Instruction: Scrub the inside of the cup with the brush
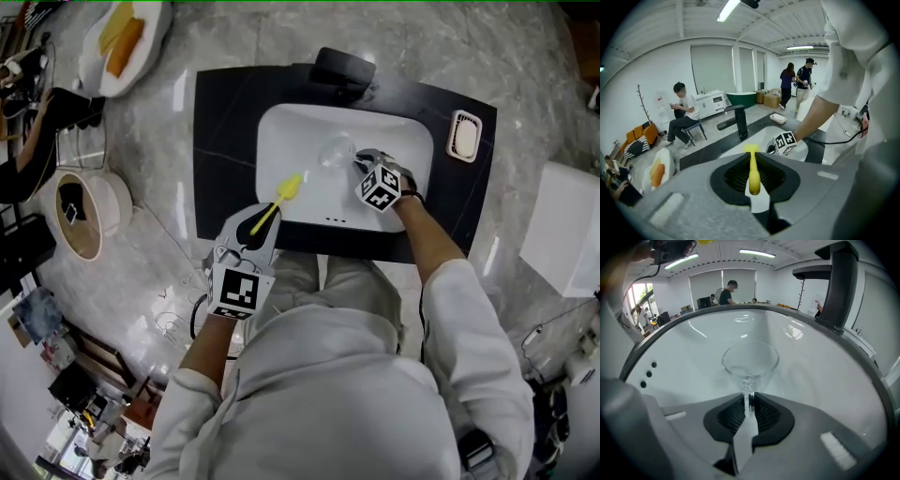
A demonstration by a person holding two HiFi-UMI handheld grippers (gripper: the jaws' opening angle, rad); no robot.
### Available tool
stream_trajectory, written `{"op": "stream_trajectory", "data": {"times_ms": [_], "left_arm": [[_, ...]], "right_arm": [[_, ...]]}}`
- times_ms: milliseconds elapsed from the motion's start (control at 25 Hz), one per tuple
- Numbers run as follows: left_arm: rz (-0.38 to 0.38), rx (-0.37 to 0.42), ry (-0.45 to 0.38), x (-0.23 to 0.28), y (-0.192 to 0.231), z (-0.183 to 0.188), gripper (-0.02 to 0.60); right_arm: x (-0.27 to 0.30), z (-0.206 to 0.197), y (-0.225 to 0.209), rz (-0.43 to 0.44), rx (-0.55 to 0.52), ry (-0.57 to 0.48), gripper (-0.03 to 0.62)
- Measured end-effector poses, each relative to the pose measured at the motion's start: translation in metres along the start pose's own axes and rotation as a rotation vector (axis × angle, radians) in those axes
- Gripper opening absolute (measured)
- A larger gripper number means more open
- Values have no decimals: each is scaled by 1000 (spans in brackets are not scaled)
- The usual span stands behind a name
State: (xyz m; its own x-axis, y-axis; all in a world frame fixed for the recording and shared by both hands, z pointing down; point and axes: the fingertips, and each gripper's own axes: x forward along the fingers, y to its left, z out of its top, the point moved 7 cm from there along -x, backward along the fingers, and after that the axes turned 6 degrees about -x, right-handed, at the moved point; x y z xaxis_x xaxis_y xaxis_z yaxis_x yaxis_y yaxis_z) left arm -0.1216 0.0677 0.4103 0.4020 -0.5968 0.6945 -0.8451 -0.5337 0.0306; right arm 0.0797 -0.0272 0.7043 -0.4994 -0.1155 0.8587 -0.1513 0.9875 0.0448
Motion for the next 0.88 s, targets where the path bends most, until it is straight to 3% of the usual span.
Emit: {"op": "stream_trajectory", "data": {"times_ms": [400,680,880], "left_arm": [[-137,135,173,103,-1,-16,35],[-242,160,259,166,-5,-41,35],[-273,164,321,202,-3,-55,35]], "right_arm": [[0,0,2,-5,-2,-6,34],[0,-2,3,-5,0,-21,32],[0,-3,2,2,-23,-24,32]]}}
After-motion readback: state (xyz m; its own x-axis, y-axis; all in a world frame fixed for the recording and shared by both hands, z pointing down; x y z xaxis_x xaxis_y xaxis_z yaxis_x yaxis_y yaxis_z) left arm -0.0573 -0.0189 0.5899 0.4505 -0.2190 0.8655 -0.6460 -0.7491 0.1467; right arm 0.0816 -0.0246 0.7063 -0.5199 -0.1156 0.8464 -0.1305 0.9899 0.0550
